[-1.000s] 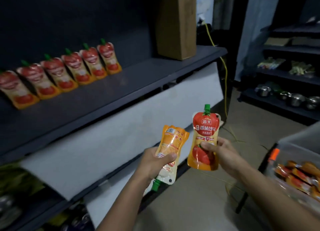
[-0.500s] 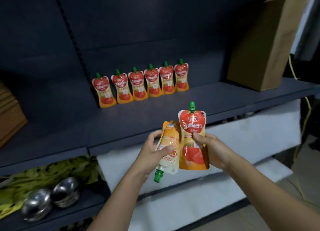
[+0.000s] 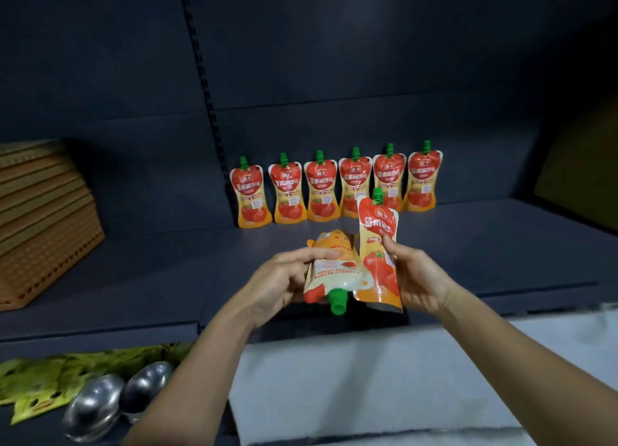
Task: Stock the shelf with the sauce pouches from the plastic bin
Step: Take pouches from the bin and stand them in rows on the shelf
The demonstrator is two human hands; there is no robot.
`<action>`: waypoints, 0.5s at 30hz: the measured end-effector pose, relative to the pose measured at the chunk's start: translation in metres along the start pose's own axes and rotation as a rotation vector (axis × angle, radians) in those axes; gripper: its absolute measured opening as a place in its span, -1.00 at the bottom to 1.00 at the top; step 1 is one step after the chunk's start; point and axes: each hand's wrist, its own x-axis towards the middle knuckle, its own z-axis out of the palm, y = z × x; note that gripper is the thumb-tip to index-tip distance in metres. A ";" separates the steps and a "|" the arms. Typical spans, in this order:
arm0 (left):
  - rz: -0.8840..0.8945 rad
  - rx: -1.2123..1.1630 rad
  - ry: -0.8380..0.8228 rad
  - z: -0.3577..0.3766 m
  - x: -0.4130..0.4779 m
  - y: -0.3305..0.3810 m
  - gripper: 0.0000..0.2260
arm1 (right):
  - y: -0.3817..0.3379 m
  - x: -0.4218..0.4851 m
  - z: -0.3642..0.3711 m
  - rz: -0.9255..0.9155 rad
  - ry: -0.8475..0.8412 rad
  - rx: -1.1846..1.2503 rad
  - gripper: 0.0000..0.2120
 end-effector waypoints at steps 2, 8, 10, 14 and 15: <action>0.048 0.044 -0.042 -0.012 0.006 0.004 -0.52 | -0.001 0.017 0.009 0.021 -0.040 -0.007 -0.57; 0.261 0.310 0.361 -0.045 0.040 0.006 -0.77 | 0.003 0.065 0.046 -0.022 -0.088 -0.173 -0.61; 0.267 0.324 0.465 -0.060 0.051 0.005 -0.81 | 0.003 0.080 0.057 -0.057 -0.079 -0.253 -0.59; 0.220 0.241 0.628 -0.100 0.075 -0.001 -0.87 | -0.003 0.112 0.074 -0.203 0.006 -0.357 -0.63; 0.195 0.178 0.661 -0.111 0.081 -0.002 -0.87 | -0.005 0.121 0.077 -0.251 0.028 -0.361 -0.66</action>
